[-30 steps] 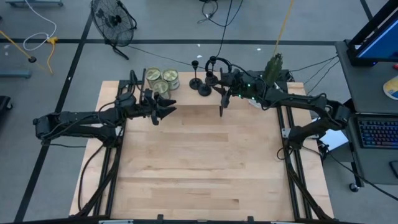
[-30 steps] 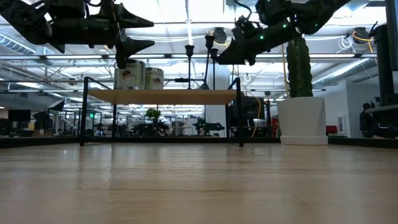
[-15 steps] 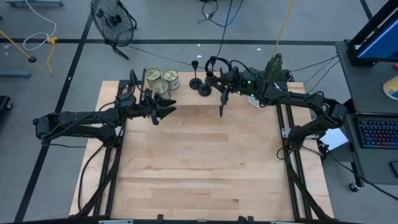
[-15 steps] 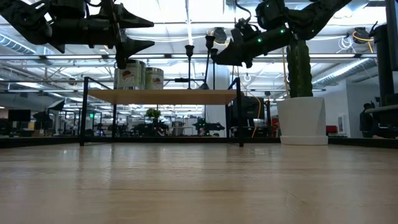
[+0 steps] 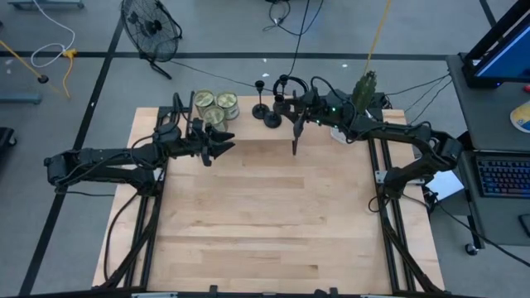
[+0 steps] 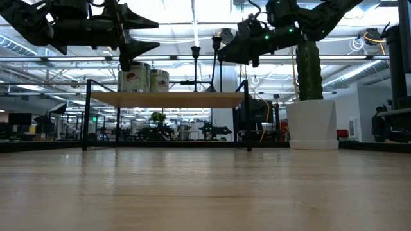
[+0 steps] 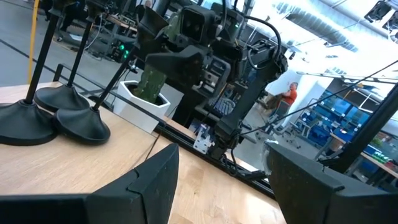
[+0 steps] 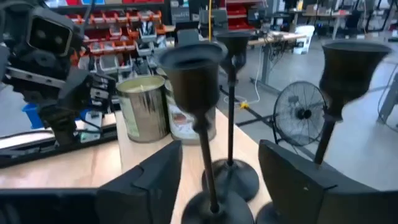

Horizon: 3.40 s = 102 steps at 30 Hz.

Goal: Pick & Place candle stick holders
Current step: Put the black candle holder on the shelf

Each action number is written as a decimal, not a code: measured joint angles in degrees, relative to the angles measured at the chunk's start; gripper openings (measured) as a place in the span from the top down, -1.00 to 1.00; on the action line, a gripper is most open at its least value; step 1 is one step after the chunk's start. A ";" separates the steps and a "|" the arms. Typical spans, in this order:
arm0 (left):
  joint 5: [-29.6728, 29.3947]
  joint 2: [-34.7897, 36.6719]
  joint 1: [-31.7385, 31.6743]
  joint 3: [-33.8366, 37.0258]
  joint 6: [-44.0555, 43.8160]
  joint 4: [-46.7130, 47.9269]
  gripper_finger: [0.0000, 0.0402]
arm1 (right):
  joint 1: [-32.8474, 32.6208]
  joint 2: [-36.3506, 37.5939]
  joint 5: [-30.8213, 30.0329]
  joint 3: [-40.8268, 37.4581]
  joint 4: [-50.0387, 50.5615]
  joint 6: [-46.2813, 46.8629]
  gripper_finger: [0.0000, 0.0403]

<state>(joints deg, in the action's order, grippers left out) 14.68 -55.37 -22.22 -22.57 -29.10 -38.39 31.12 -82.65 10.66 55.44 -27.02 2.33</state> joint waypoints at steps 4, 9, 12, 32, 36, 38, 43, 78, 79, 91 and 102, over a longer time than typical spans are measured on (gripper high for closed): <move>0.13 0.00 0.00 0.00 -0.01 0.00 -0.19 | -0.97 0.02 -0.25 0.00 -0.38 -0.09 -0.12; 0.24 0.00 0.00 0.00 0.13 0.02 -0.19 | -1.70 0.02 -2.17 0.00 -0.63 -0.27 -0.15; 0.28 0.00 0.00 0.00 0.26 0.02 -0.19 | -1.71 0.02 -3.33 0.00 -0.73 -1.08 -0.14; 0.38 0.00 0.00 0.00 0.08 0.02 -0.19 | -2.04 -1.54 -3.17 0.09 -6.17 0.02 -0.21; 0.42 0.00 0.00 0.00 0.08 0.02 -0.19 | -2.04 -1.50 -3.13 0.11 -7.15 0.32 -0.21; 0.42 0.00 0.00 0.00 0.07 0.02 -0.19 | -2.04 -1.55 -3.06 0.09 -7.77 0.46 -0.22; 0.44 0.00 0.00 0.00 0.07 0.02 -0.19 | -1.97 -1.51 -3.11 0.09 -8.05 0.46 -0.22; 1.95 0.00 0.15 0.00 -1.24 0.03 -0.19 | -2.36 -4.39 -2.95 2.36 -11.82 1.49 0.07; 1.95 0.00 0.15 0.00 -1.24 0.03 -0.19 | -2.36 -4.39 -2.95 2.36 -11.80 1.49 0.08; 1.95 0.00 0.14 0.00 -1.46 0.03 -0.19 | -2.35 -4.39 -2.93 2.36 -13.68 1.46 0.20; 1.95 0.00 0.11 0.00 -1.46 0.03 -0.19 | -2.35 -4.39 -2.92 2.36 -13.95 1.38 0.27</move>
<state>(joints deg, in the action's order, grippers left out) 16.62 -55.37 -22.11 -22.57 -30.56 -38.36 28.77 -87.05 7.73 57.80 -40.97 3.70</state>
